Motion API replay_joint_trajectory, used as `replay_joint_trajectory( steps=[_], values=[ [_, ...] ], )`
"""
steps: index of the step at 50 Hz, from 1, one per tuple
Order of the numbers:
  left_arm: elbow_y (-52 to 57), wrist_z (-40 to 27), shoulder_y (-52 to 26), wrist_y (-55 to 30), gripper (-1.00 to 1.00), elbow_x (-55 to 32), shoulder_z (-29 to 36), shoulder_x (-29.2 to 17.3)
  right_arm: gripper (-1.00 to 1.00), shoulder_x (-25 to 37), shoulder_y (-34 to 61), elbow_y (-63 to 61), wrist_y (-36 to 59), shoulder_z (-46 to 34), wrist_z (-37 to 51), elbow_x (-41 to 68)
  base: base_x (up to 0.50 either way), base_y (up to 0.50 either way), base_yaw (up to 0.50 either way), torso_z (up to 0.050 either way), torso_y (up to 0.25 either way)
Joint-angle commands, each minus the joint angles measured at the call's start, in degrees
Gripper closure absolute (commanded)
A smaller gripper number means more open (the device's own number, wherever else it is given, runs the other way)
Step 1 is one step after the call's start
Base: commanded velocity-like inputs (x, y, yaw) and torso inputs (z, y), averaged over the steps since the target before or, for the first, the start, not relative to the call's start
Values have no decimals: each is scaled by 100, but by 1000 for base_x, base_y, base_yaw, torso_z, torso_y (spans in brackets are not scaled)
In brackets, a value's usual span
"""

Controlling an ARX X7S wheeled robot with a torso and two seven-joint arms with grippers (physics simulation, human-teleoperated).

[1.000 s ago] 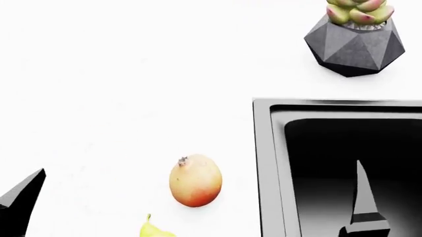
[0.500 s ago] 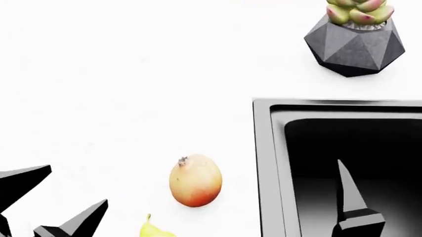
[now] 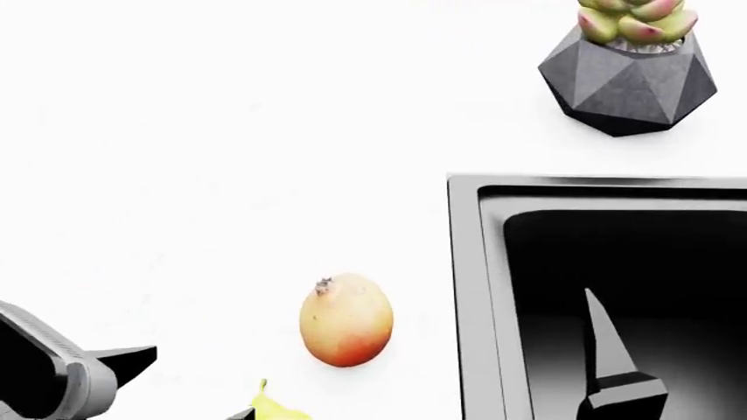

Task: There is a mixed pile of frozen fruits and vegetables on the counter. Locate all the frozen vegetables and place the items in a bowl on the counter. Take all the frozen fruits and defrost them in a running sink.

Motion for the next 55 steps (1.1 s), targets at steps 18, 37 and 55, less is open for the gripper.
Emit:
replay_joint_trajectory(
  steps=[18, 37, 55],
  values=[
    [5, -182, 560, 6, -100, 474, 569, 493, -100, 161, 97, 15, -238, -582, -23, -276, 0, 0, 0, 0, 0],
    [-316, -57, 648, -87, -100, 1013, 841, 743, -100, 106, 170, -5, -302, -894, -48, -454, 0, 0, 0, 0, 0],
    [-910, 122, 422, -195, -100, 1390, 1135, 1126, -100, 87, 258, -20, -426, -1186, -79, -595, 0, 0, 0, 0, 0]
  ],
)
